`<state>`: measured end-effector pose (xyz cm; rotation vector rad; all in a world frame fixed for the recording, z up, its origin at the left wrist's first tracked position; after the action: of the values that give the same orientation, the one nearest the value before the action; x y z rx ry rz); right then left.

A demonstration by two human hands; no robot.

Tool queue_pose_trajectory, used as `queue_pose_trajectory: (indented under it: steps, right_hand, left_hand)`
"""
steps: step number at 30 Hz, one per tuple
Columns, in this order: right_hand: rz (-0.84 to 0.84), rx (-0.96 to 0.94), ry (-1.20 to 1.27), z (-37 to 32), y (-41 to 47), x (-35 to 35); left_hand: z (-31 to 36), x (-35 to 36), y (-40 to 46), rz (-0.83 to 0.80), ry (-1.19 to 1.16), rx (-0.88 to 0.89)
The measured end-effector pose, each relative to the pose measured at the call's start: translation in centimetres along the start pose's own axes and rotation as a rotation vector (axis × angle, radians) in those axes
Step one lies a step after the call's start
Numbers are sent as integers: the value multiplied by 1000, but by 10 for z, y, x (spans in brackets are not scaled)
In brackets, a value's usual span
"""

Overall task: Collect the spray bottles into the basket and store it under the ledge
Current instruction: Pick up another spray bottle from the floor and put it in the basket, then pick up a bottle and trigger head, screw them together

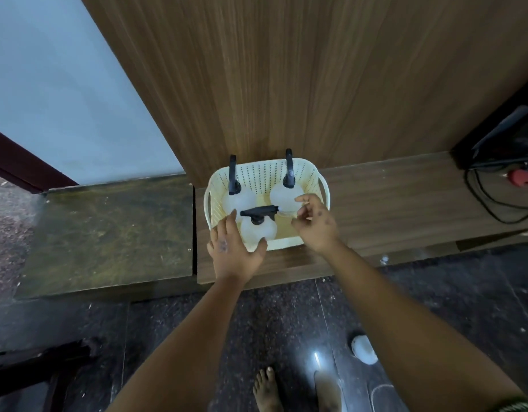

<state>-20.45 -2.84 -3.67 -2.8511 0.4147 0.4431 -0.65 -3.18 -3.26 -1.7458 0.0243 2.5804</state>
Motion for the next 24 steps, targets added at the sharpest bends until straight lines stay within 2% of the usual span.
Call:
queue_pose_trajectory:
  steps: [5,9,12,17,20,24]
  right_hand:
    - [208,-29,71,1,-31,-39]
    - [361,20,133,35,-69,-70]
    - [436,114,148,81,-111,-91]
    - [500,347,81,194,-201,-123]
    - [532,530,98,271,-268,-138]
    - [589,745,88,357,-352,-156]
  left_hand:
    - [23,2,-29,156,63,230]
    - [62,22,-59,156,92,476]
    - [88,56,-93,44,158,607]
    - [110,138,-170,-262,263,772]
    - [111,189,-222,-456,307,774]
    - [109,258,-278,-636,343,727]
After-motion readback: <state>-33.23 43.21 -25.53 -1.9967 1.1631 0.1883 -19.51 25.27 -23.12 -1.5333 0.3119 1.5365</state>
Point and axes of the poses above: each hand's wrist, its own y-axis towards the middle knuckle, its own x-axis out of the palm, z = x × y, the point moved 5 cm from there along y, towards the middle knuckle, and after that the axes turned 11 degrees about y, right-handed, at the moved point
